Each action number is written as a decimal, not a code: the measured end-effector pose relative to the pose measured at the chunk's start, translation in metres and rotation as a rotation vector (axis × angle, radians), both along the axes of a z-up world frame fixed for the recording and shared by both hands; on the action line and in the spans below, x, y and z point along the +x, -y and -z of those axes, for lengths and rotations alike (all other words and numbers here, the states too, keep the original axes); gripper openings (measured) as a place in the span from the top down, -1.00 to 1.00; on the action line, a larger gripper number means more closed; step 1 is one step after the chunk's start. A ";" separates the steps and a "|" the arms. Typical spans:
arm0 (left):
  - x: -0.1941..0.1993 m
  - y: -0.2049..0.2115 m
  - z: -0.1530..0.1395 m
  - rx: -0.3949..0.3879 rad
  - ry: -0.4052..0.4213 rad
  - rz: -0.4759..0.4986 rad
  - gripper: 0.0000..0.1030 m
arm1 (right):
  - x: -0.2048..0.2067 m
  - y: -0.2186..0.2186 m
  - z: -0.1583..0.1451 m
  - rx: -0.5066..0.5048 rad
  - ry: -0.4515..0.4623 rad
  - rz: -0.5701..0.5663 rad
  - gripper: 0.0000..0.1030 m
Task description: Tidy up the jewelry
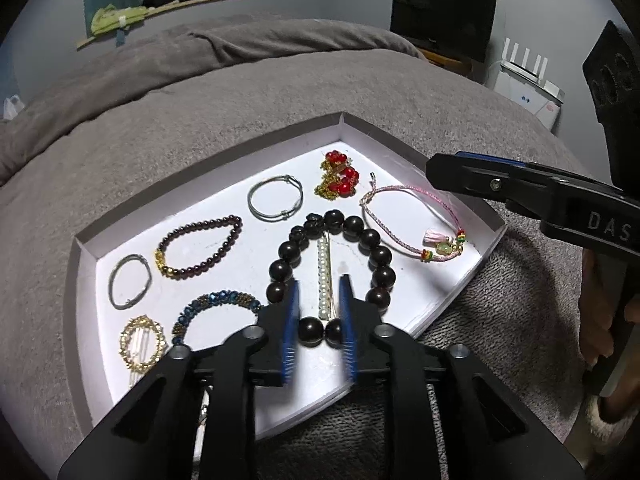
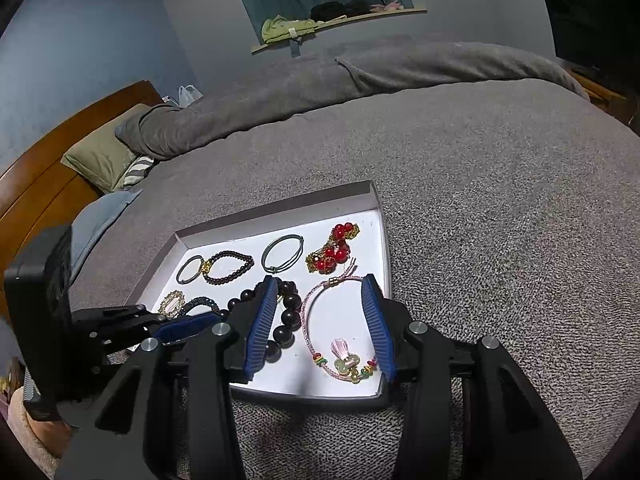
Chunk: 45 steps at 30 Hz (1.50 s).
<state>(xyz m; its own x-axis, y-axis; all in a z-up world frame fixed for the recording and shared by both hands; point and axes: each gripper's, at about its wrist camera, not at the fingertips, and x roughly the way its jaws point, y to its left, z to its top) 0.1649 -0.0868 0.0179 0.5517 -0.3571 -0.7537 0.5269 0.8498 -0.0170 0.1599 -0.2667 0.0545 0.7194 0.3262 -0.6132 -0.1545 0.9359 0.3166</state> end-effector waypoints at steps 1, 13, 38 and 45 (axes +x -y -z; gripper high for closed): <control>-0.002 0.000 -0.002 0.005 0.010 -0.003 0.55 | 0.000 0.001 0.000 0.000 0.000 0.000 0.14; -0.062 -0.048 -0.034 -0.012 0.152 -0.207 -0.78 | -0.036 -0.009 -0.013 -0.048 0.038 -0.001 -0.86; -0.091 -0.088 -0.008 0.011 0.176 -0.420 -0.83 | -0.076 -0.028 0.013 -0.282 0.042 0.026 -0.90; -0.089 -0.089 -0.008 0.007 0.173 -0.417 -0.83 | -0.074 -0.029 0.014 -0.286 0.040 0.021 -0.90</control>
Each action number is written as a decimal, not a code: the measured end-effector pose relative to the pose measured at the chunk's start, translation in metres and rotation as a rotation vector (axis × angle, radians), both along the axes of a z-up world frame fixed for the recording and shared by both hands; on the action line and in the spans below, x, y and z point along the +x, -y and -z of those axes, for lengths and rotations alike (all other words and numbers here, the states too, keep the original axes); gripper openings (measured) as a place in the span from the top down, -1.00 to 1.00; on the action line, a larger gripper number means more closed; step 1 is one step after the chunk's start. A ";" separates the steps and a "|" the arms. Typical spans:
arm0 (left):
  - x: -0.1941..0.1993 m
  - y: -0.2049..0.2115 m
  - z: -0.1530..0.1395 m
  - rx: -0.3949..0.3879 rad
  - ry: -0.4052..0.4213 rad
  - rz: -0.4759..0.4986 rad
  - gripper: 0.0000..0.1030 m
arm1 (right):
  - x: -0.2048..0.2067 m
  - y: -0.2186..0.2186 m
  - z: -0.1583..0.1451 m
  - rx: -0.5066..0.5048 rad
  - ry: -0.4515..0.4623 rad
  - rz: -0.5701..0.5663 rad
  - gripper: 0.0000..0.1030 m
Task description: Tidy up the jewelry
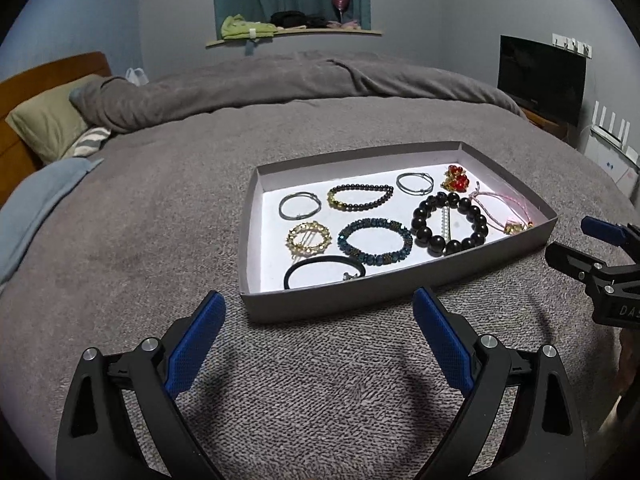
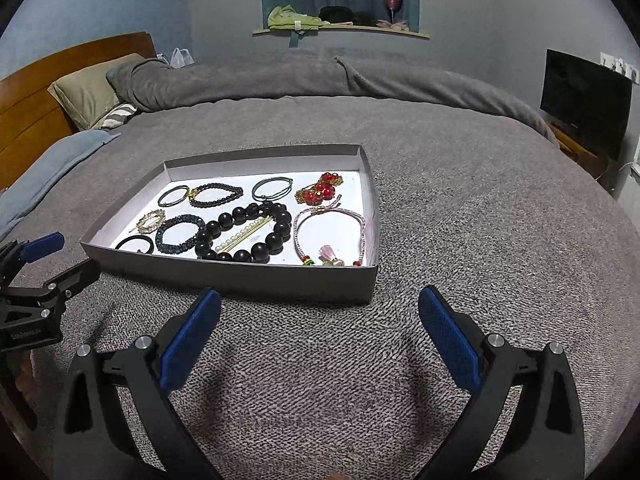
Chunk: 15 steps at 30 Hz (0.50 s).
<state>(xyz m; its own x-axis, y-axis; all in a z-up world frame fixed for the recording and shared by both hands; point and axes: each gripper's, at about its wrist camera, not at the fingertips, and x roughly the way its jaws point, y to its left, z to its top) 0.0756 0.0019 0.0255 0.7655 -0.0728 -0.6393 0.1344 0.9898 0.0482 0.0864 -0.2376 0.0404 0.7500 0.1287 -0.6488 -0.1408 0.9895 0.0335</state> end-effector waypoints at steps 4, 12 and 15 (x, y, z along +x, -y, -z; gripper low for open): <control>0.000 0.000 0.000 0.000 0.001 -0.001 -0.83 | -0.001 -0.001 -0.001 -0.001 0.003 -0.001 -0.90; 0.000 0.000 0.000 0.000 0.000 0.000 -0.83 | -0.001 -0.001 -0.001 -0.001 0.003 -0.001 -0.90; 0.000 0.001 0.000 0.002 -0.004 0.001 -0.83 | -0.001 -0.002 -0.001 -0.003 0.001 -0.002 -0.90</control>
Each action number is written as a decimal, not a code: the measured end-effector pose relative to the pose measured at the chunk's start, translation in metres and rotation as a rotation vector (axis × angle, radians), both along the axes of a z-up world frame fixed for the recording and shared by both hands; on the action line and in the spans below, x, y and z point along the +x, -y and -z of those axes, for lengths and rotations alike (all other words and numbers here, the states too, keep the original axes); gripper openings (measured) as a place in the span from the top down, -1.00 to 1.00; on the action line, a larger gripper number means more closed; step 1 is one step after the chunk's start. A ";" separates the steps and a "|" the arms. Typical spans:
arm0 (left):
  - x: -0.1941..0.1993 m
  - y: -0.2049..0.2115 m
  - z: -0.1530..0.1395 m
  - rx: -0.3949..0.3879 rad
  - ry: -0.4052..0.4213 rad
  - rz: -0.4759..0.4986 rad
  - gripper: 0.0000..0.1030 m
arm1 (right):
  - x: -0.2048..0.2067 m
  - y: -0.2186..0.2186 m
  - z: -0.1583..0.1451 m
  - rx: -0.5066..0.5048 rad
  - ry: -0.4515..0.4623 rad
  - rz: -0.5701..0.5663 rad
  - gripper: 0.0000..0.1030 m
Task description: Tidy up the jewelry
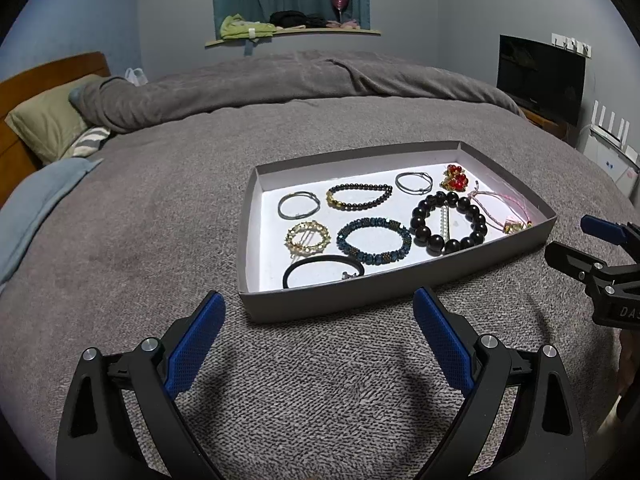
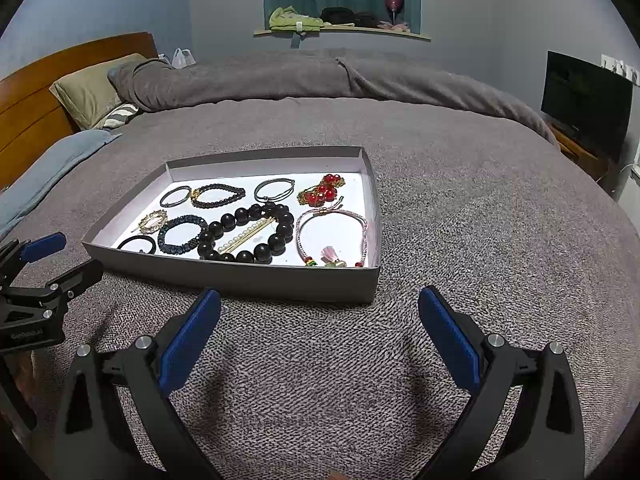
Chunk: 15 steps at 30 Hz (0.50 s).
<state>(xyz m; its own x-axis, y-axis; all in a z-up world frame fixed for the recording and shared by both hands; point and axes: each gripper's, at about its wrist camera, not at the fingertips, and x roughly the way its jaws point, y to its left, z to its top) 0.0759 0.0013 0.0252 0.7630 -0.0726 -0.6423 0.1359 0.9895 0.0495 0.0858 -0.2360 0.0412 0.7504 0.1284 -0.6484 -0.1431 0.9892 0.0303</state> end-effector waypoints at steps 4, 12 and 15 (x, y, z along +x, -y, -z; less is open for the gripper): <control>0.000 0.001 0.000 0.000 -0.001 0.003 -0.83 | -0.001 -0.001 -0.001 -0.002 -0.001 -0.001 -0.90; 0.000 0.001 0.001 0.001 -0.001 0.003 -0.83 | -0.001 -0.001 -0.001 -0.002 0.000 -0.002 -0.90; 0.000 0.002 0.001 -0.001 -0.002 0.005 -0.83 | -0.001 -0.001 -0.001 -0.002 0.000 -0.001 -0.90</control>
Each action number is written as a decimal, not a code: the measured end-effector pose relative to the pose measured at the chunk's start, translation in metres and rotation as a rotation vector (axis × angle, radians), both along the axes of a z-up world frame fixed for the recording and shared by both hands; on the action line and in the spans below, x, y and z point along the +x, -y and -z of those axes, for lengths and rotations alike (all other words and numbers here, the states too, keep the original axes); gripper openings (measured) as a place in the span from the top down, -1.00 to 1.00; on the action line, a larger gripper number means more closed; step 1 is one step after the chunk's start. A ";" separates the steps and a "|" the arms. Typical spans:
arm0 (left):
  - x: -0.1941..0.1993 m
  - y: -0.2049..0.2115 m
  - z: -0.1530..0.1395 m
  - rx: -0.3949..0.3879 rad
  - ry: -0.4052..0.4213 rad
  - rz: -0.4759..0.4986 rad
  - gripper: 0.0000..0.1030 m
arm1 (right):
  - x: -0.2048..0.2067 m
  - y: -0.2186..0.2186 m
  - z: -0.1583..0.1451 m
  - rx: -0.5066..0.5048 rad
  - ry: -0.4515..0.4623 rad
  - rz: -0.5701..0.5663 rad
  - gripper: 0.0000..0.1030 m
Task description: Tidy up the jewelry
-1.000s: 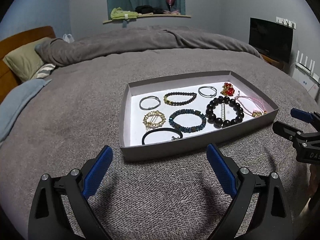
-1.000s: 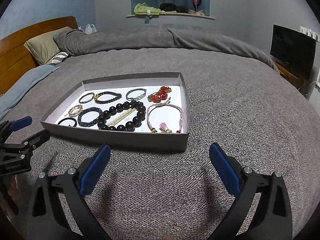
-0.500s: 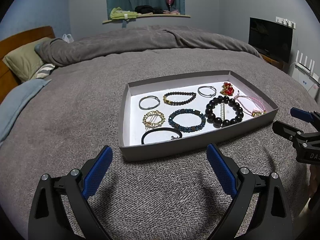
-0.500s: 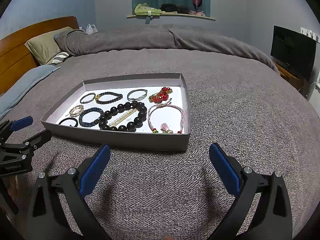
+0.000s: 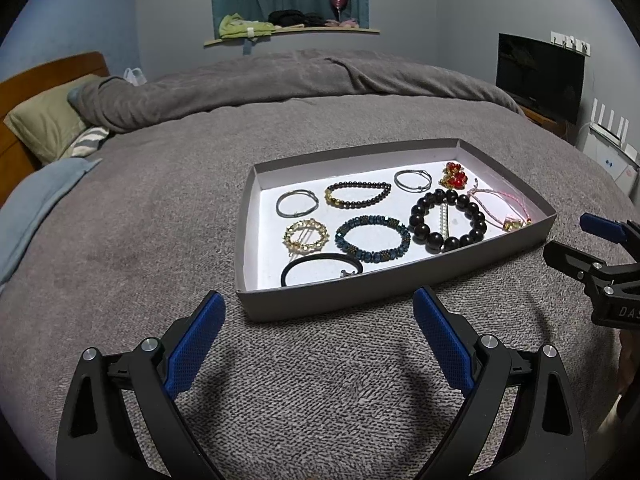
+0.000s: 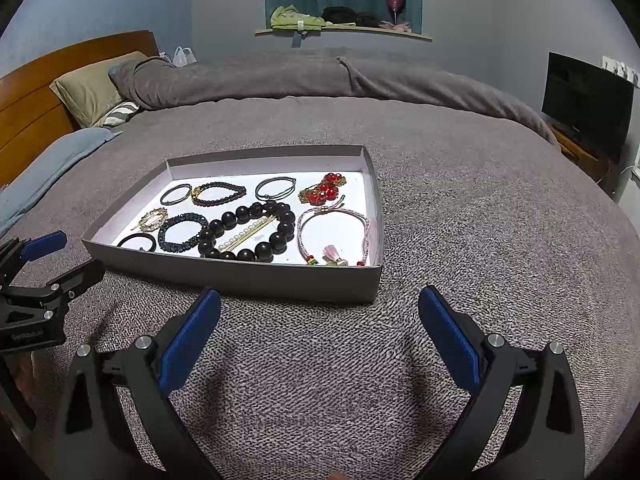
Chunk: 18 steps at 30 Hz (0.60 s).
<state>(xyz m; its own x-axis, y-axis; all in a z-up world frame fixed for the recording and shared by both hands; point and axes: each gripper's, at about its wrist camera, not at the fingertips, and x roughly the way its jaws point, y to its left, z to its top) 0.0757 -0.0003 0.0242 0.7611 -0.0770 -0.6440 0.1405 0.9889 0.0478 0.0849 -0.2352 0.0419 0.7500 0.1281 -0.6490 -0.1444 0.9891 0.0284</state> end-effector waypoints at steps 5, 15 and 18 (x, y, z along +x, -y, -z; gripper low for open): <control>0.000 0.001 0.001 0.003 0.002 0.001 -0.83 | 0.000 0.000 0.000 0.000 0.000 0.000 -0.90; 0.000 0.001 0.002 0.004 -0.003 0.002 -0.83 | 0.000 0.000 0.001 -0.001 -0.001 -0.003 -0.90; -0.001 0.001 0.002 0.007 -0.003 0.005 -0.83 | 0.000 0.000 0.001 -0.001 0.000 -0.003 -0.90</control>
